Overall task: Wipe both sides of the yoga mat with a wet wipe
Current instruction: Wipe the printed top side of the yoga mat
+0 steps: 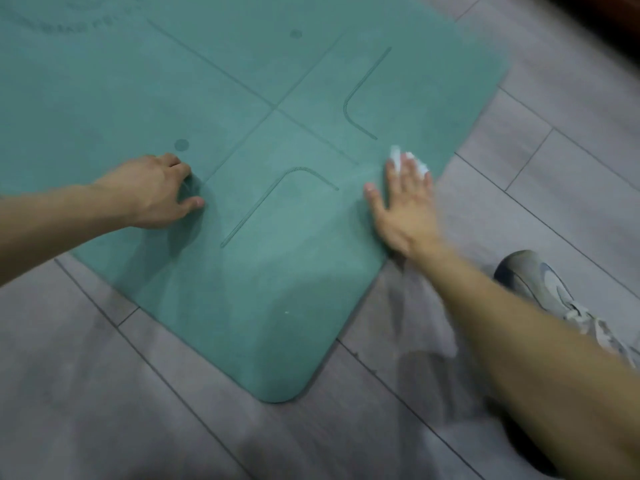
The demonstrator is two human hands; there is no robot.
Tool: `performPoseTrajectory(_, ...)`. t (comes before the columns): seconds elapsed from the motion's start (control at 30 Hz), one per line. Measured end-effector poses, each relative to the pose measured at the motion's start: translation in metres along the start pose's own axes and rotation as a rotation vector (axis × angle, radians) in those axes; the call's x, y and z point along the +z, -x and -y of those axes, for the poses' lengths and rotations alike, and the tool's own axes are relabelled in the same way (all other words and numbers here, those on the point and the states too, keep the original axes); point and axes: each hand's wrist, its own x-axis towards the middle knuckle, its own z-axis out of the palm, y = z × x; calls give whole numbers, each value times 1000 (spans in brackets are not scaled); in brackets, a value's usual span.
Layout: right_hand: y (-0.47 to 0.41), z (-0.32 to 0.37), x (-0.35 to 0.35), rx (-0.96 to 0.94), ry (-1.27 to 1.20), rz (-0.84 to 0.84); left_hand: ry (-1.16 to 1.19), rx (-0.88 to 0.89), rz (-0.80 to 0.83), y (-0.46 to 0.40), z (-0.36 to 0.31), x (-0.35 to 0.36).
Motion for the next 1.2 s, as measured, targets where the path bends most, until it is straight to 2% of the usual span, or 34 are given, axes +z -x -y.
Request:
performPoseTrajectory(0.07,60,61,29,-245,-32,7,-3,9,-22,-4,2,4)
performPoseTrajectory(0.13,135,114,53,-627,-29,141,-13,11,-38,-5,2,5)
performPoseTrajectory(0.2,165,124,53,-870,19,244,-59,6,-64,-2,-3,0)
performPoseTrajectory(0.23,155,110,48,-917,31,239,-99,9,-94,0,-7,-1)
performPoseTrajectory(0.27,135,90,42,-876,46,200,-140,16,-135,3,-11,-3)
performPoseTrajectory(0.3,111,67,33,-754,62,164,-164,33,-183,7,-16,-6)
performPoseTrajectory(0.37,60,17,11,-411,80,74,-120,107,-250,20,-27,-8)
performPoseTrajectory(0.4,41,-3,1,-266,96,40,-82,172,-260,29,-33,-8)
performPoseTrajectory(0.47,35,-10,-1,-101,79,16,-42,334,-224,48,-43,-7)
performPoseTrajectory(0.53,75,31,17,-136,6,-13,-45,466,-176,65,-49,-1)
performPoseTrajectory(0.57,109,57,27,-241,-45,9,-58,508,-156,74,-50,5)
performPoseTrajectory(0.63,181,101,49,-568,-89,152,-118,565,-120,86,-50,17)
performPoseTrajectory(0.7,216,111,53,-803,-26,266,-177,606,-77,94,-49,26)
performPoseTrajectory(0.73,208,99,49,-861,-18,278,-184,617,-68,95,-49,29)
performPoseTrajectory(0.8,164,61,37,-752,34,210,-185,618,-64,93,-50,30)
performPoseTrajectory(0.9,90,-3,10,-239,105,45,-213,616,-41,84,-52,31)
performPoseTrajectory(0.93,83,-12,7,-120,96,14,-224,617,-28,81,-53,32)
performPoseTrajectory(0.97,91,-5,11,-66,54,9,-230,615,-15,79,-53,33)
performPoseTrajectory(1.0,113,12,19,-90,-10,18,-234,613,-7,78,-53,35)
performPoseTrajectory(1.03,147,37,29,-201,-71,54,-233,611,-7,78,-53,36)
performPoseTrajectory(1.13,242,100,51,-798,-77,296,-227,613,-11,80,-50,39)
performPoseTrajectory(1.2,253,105,59,-1046,-65,383,-261,603,-4,87,-48,41)
